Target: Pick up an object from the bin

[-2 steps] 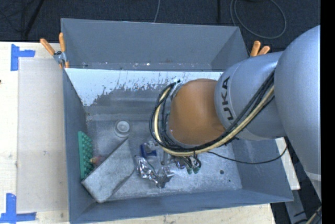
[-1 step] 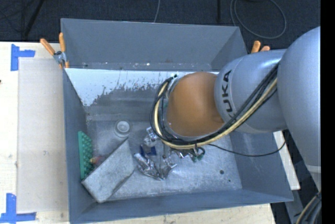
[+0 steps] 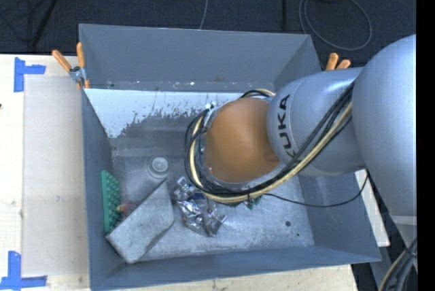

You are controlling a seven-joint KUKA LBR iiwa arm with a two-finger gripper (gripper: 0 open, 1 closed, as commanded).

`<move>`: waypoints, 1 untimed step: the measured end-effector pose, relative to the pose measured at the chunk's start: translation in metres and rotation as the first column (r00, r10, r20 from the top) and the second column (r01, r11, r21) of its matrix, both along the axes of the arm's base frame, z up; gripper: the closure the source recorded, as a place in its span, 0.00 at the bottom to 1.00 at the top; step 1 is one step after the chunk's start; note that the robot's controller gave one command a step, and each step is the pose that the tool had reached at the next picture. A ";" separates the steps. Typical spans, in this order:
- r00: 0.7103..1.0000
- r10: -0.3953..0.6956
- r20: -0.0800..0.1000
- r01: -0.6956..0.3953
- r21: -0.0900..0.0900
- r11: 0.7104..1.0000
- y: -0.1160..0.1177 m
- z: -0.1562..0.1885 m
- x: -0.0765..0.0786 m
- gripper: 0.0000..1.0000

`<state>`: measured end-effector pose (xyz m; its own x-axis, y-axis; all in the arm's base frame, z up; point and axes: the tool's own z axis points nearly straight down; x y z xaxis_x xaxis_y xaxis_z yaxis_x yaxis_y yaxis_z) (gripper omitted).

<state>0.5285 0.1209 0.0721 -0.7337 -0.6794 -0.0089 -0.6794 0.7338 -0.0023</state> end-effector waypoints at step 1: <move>1.000 -0.003 -0.008 0.003 -0.005 1.000 -0.002 0.000 -0.001 1.00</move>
Offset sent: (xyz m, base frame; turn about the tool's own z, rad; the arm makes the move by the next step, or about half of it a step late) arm 0.0000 0.0000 0.0000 0.0000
